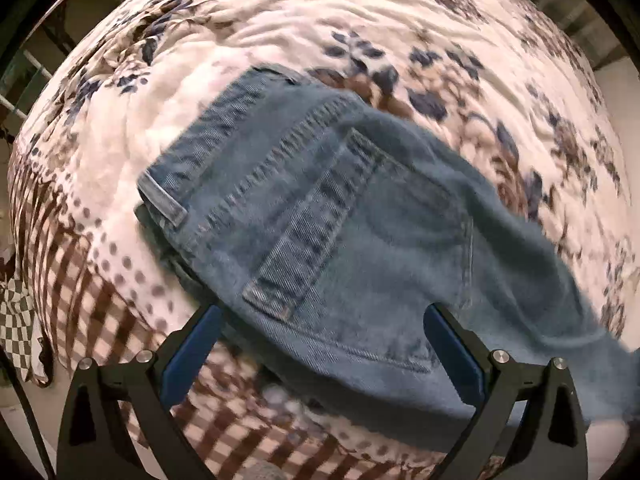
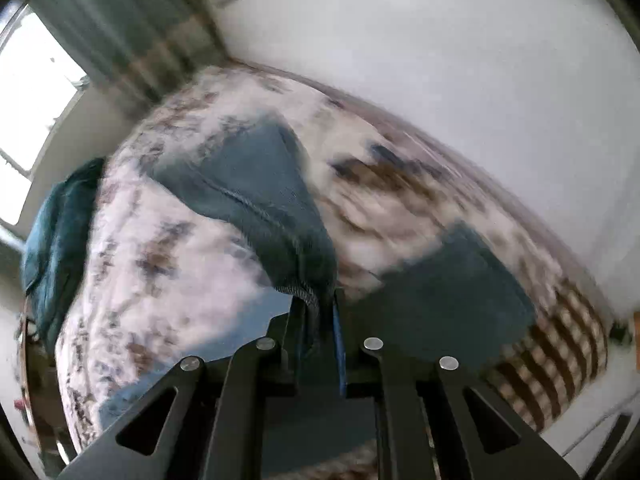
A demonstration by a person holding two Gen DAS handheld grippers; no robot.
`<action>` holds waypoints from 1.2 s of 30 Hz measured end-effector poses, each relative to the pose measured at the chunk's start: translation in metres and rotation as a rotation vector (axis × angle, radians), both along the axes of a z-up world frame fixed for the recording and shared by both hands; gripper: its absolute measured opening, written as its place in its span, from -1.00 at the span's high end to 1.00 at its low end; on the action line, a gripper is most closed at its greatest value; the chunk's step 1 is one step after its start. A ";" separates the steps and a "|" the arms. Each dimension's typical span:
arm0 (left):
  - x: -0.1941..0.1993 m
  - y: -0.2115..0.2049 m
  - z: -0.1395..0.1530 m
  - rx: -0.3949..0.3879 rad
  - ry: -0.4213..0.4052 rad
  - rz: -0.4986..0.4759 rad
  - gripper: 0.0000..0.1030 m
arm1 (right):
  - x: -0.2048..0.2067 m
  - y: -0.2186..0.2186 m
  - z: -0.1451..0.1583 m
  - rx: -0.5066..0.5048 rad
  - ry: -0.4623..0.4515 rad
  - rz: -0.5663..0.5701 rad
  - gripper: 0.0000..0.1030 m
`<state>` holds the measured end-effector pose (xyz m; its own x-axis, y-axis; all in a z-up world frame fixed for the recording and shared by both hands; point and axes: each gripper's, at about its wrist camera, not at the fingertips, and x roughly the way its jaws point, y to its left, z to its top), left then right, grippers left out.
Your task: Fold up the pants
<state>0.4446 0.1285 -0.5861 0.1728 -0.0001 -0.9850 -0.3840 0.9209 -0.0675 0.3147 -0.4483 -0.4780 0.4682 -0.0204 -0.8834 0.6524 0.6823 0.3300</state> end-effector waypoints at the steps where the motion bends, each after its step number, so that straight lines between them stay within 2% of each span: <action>1: 0.003 -0.004 -0.006 0.003 0.007 -0.005 -0.99 | -0.015 -0.015 -0.029 0.069 0.044 -0.044 0.75; 3: -0.004 -0.011 -0.016 0.024 0.026 -0.008 -0.99 | -0.035 -0.034 -0.085 0.199 0.163 -0.090 0.74; 4: -0.008 -0.014 -0.019 0.037 0.034 -0.007 -0.99 | -0.048 -0.042 -0.121 0.268 0.259 -0.127 0.74; 5: -0.011 -0.016 -0.023 0.044 0.046 -0.005 -0.99 | -0.058 -0.047 -0.137 0.325 0.269 -0.162 0.74; 6: -0.014 -0.018 -0.026 0.045 0.062 -0.001 -0.99 | -0.070 -0.052 -0.146 0.400 0.233 -0.214 0.73; 7: -0.016 -0.018 -0.026 0.041 0.070 0.003 -0.99 | -0.076 -0.056 -0.144 0.439 0.196 -0.246 0.71; 8: -0.019 -0.019 -0.025 0.037 0.073 0.008 -0.99 | -0.079 -0.060 -0.138 0.447 0.173 -0.267 0.61; 10: -0.022 -0.020 -0.020 0.032 0.067 0.012 -0.99 | -0.084 -0.068 -0.120 0.413 0.119 -0.317 0.32; 11: -0.023 -0.021 -0.016 0.035 0.061 0.012 -0.99 | -0.084 -0.072 -0.117 0.398 0.111 -0.332 0.06; 12: -0.024 -0.021 -0.013 0.042 0.052 0.009 -0.99 | -0.084 -0.078 -0.112 0.378 0.097 -0.357 -0.07; 13: -0.024 -0.022 -0.010 0.044 0.046 0.007 -0.99 | -0.083 -0.082 -0.112 0.372 0.086 -0.369 -0.08; 14: -0.023 -0.024 -0.008 0.047 0.041 0.004 -0.99 | -0.077 -0.087 -0.116 0.356 0.118 -0.377 -0.08; 16: -0.021 -0.028 -0.007 0.055 0.038 -0.002 -0.99 | -0.070 -0.098 -0.135 0.357 0.143 -0.390 -0.08; 17: -0.020 -0.031 -0.007 0.053 0.035 -0.002 -0.99 | -0.065 -0.100 -0.142 0.354 0.176 -0.389 0.21; 18: -0.017 -0.034 -0.008 0.051 0.032 -0.002 -0.99 | -0.059 -0.099 -0.144 0.325 0.214 -0.392 0.87; 20: -0.010 -0.040 -0.010 0.049 0.028 -0.002 -0.99 | -0.049 -0.094 -0.135 0.223 0.263 -0.343 0.94; 24: -0.009 -0.048 0.000 0.064 -0.005 0.001 -0.99 | -0.058 -0.079 -0.072 0.077 0.166 -0.287 0.95; 26: -0.010 -0.043 0.000 0.079 -0.017 -0.001 -0.99 | -0.070 -0.079 -0.076 0.059 0.248 -0.307 0.95; 28: -0.013 -0.037 -0.003 0.078 -0.010 0.004 -0.99 | -0.073 -0.081 -0.111 0.129 0.369 -0.324 0.94; 29: -0.013 -0.033 -0.006 0.080 0.009 0.011 -0.99 | -0.070 -0.081 -0.129 0.179 0.438 -0.312 0.91; 31: -0.016 -0.022 -0.009 0.046 0.033 0.042 -0.99 | -0.068 -0.077 -0.129 0.212 0.472 -0.318 0.86; 33: -0.022 -0.006 -0.005 0.007 0.028 0.086 -0.99 | -0.066 -0.063 -0.105 0.217 0.416 -0.335 0.39; 35: -0.027 0.009 0.002 -0.031 0.015 0.124 -0.99 | -0.062 -0.028 -0.073 0.256 0.331 -0.316 0.18; 36: -0.030 0.019 0.006 -0.054 0.010 0.150 -0.99 | -0.056 -0.005 -0.065 0.290 0.308 -0.267 0.09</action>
<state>0.4143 0.1476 -0.5797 0.1653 -0.0280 -0.9858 -0.5180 0.8481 -0.1110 0.2585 -0.4529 -0.5427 0.1970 0.1630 -0.9668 0.8887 0.3868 0.2463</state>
